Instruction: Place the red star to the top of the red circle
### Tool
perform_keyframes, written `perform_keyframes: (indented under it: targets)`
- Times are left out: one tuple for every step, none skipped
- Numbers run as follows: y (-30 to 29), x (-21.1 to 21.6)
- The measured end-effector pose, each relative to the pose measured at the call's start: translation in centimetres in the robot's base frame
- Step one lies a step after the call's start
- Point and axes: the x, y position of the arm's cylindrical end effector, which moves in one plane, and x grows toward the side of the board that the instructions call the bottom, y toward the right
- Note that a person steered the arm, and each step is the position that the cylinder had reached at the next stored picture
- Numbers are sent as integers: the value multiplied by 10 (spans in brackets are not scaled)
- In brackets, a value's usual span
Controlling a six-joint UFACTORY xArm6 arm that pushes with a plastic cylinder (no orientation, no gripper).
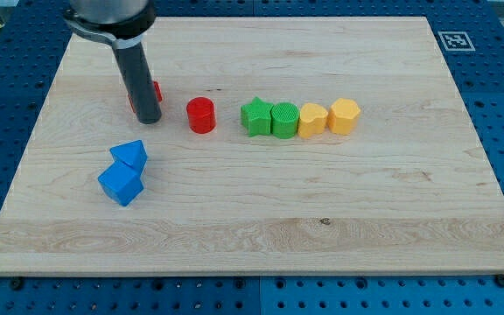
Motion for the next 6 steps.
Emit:
perform_keyframes:
  targets:
    - [-41, -1]
    - [-97, -1]
    - [-127, -37]
    - [-77, -40]
    - [-40, -40]
    - [-11, -42]
